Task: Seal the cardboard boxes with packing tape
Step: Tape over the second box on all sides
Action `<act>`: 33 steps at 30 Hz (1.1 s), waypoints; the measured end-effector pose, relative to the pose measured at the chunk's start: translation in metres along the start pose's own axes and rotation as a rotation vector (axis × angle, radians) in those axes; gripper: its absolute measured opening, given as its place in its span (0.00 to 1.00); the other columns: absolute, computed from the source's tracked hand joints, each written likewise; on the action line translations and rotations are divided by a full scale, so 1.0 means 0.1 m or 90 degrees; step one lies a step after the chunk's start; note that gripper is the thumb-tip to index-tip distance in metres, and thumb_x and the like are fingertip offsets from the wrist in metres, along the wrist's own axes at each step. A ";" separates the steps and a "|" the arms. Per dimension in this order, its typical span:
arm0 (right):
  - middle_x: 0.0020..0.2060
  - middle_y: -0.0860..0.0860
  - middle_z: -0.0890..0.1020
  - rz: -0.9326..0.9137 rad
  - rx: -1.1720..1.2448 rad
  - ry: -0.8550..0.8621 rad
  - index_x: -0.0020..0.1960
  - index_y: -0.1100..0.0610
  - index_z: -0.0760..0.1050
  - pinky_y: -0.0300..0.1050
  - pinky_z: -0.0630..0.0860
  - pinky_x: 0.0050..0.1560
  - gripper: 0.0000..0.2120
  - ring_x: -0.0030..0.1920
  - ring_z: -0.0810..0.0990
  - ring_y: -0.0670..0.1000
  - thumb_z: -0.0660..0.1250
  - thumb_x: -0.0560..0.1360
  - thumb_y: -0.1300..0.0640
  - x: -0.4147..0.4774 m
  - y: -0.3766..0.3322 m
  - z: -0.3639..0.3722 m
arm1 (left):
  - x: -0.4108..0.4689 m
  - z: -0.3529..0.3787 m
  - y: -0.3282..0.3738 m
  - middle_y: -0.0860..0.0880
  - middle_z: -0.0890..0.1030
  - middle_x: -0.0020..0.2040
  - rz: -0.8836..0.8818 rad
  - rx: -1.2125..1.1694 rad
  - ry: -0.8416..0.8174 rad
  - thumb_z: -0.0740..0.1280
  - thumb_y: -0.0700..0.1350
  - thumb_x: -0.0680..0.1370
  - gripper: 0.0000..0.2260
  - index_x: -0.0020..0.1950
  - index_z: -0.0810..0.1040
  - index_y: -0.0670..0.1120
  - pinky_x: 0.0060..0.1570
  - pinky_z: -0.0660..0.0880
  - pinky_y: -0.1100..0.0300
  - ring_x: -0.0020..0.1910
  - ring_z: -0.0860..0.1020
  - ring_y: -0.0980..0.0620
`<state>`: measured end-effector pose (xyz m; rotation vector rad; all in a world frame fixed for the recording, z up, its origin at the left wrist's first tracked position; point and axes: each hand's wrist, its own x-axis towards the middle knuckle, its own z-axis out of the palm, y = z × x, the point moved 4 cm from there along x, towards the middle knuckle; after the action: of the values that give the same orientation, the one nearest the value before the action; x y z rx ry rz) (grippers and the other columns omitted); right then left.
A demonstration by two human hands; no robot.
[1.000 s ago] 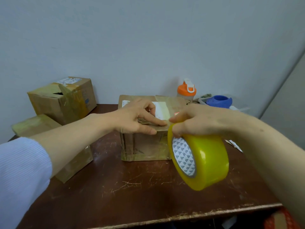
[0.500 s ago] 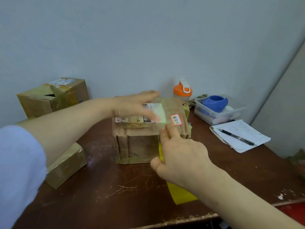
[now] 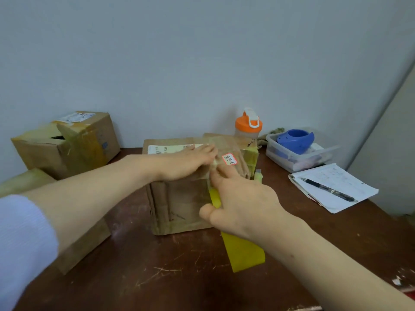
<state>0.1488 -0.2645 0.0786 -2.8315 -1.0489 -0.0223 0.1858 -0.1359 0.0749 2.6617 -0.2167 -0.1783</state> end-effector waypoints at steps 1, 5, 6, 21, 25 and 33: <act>0.70 0.47 0.60 0.000 0.001 0.000 0.72 0.53 0.60 0.50 0.67 0.45 0.32 0.60 0.73 0.60 0.58 0.73 0.40 0.01 0.01 0.02 | -0.03 -0.04 -0.02 0.48 0.60 0.70 0.005 -0.012 -0.021 0.50 0.39 0.83 0.15 0.70 0.61 0.41 0.70 0.47 0.66 0.69 0.57 0.57; 0.72 0.46 0.58 -0.001 0.015 -0.001 0.73 0.51 0.58 0.52 0.68 0.50 0.32 0.65 0.70 0.59 0.59 0.72 0.39 0.07 0.07 0.02 | -0.15 -0.18 -0.05 0.49 0.56 0.76 -0.038 0.174 -0.090 0.64 0.63 0.68 0.41 0.75 0.58 0.44 0.69 0.50 0.66 0.73 0.55 0.54; 0.72 0.46 0.58 -0.001 0.018 -0.003 0.73 0.51 0.58 0.52 0.69 0.51 0.33 0.66 0.70 0.59 0.58 0.72 0.39 0.07 0.07 0.02 | -0.19 -0.17 -0.11 0.50 0.50 0.78 -0.041 0.245 -0.078 0.67 0.66 0.69 0.45 0.78 0.51 0.48 0.71 0.47 0.63 0.76 0.50 0.54; 0.48 0.49 0.84 0.027 0.253 -0.110 0.52 0.49 0.81 0.53 0.79 0.53 0.28 0.47 0.83 0.52 0.74 0.54 0.40 0.21 0.15 -1.09 | -0.43 -0.35 0.09 0.53 0.83 0.55 -0.096 -0.123 -0.102 0.68 0.54 0.75 0.13 0.58 0.79 0.53 0.54 0.76 0.63 0.52 0.81 0.55; 0.53 0.49 0.80 0.028 0.320 -0.103 0.56 0.50 0.79 0.50 0.79 0.51 0.30 0.50 0.80 0.52 0.76 0.55 0.47 0.40 0.11 -1.17 | -0.44 -0.46 -0.10 0.53 0.84 0.47 -0.169 -0.089 -0.033 0.66 0.57 0.75 0.12 0.50 0.81 0.50 0.47 0.75 0.64 0.46 0.81 0.56; 0.67 0.50 0.71 -0.025 0.466 0.147 0.70 0.46 0.69 0.40 0.70 0.55 0.28 0.62 0.72 0.51 0.69 0.70 0.58 0.86 0.01 -0.77 | -0.35 -0.10 -0.29 0.48 0.54 0.78 -0.143 0.236 0.033 0.56 0.73 0.69 0.45 0.78 0.51 0.49 0.73 0.44 0.49 0.76 0.53 0.49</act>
<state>0.2168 -0.2184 0.1600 -2.0915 -0.8361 0.0255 0.1570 -0.0999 0.0742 3.0535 0.0772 -0.1524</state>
